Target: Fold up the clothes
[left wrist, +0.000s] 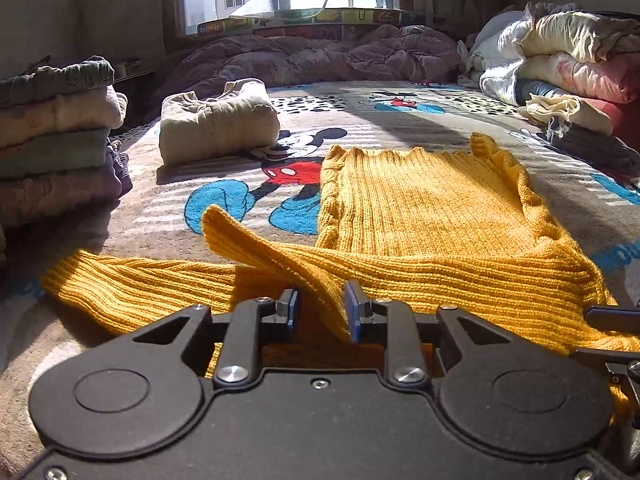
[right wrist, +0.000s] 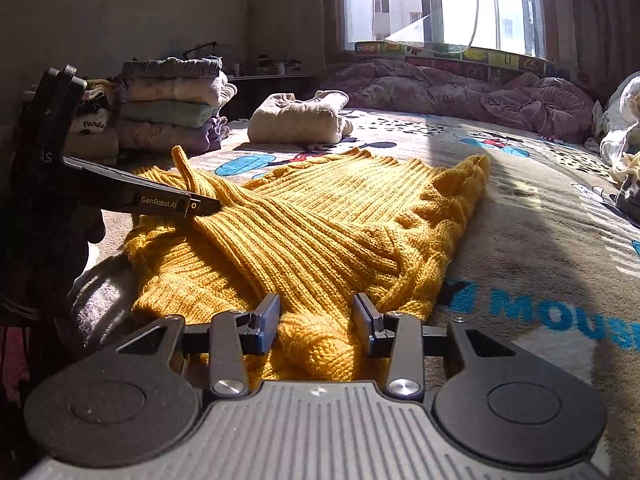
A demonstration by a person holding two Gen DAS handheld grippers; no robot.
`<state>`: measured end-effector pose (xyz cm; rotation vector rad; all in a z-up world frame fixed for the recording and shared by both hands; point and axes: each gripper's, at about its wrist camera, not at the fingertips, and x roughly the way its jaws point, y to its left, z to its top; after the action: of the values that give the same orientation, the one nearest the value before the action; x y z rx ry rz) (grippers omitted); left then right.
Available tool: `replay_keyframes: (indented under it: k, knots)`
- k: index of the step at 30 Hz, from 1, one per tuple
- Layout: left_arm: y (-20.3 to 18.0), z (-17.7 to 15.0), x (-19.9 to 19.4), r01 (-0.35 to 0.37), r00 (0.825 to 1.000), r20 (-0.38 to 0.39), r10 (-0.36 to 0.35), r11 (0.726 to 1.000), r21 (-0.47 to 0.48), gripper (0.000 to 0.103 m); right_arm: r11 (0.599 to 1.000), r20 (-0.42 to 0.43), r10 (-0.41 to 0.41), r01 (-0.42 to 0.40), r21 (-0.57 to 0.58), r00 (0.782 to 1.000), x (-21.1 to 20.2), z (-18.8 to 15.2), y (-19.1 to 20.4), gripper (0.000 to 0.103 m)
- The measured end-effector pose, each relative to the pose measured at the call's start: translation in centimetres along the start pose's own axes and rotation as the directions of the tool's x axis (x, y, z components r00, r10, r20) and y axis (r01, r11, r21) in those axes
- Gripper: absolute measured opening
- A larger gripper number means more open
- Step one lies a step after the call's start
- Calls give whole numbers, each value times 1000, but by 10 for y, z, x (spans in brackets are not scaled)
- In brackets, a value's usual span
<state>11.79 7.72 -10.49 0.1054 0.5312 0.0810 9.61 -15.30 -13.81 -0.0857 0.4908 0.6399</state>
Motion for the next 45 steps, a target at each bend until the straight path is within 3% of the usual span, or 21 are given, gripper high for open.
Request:
replay_keyframes:
  k: [3,6,8,10,15,17,19,20,22,27,30,32,34,37,39,45]
  knots:
    - [0,25,-19,-93,994,56,90,994,58,31,1000,17,5,-5,-1,1000,1,-3,5,44]
    - [-11,50,-25,-71,995,75,67,996,50,31,1000,34,9,-9,-4,999,3,-6,10,49]
    - [-29,67,-18,93,994,59,-95,995,29,31,1000,41,17,-17,4,999,5,-8,10,50]
    - [-54,79,-5,222,973,44,-225,973,61,31,999,45,27,-28,25,999,7,-8,7,51]
    - [-134,105,52,370,929,-97,-357,906,208,32,999,52,35,-37,35,998,8,-8,7,52]
    - [-146,115,87,377,923,-148,-356,913,157,39,998,55,40,-43,42,998,9,-8,6,52]
    - [-153,123,116,379,915,-192,-354,918,115,33,998,56,44,-47,45,997,10,-8,5,52]
    - [-154,126,138,398,895,-248,-370,915,72,32,998,57,46,-49,47,997,10,-8,5,52]
    - [-151,128,160,430,860,-301,-412,903,-5,8,997,59,48,-51,50,997,10,-7,5,52]
    - [-127,130,154,402,884,-229,-407,913,-70,7,993,70,75,-81,81,995,8,-6,1,53]
    - [-121,116,176,374,878,-278,-390,921,-112,7,987,66,113,-119,103,991,9,-7,-3,58]
    - [-114,113,184,372,873,-278,-400,916,-149,16,988,64,113,-119,98,992,9,-7,-2,59]
    - [-108,119,183,364,885,-242,-398,915,-175,23,988,63,116,-122,97,991,9,-7,0,61]
    - [-113,132,180,322,925,-186,-332,943,-84,25,988,62,119,-124,90,991,10,-8,4,66]
    - [-124,142,178,360,921,-161,-355,933,-1,25,989,61,120,-124,85,991,10,-8,6,69]
    - [-136,158,217,367,899,-237,-369,929,-52,26,988,62,126,-131,87,990,15,-6,3,71]
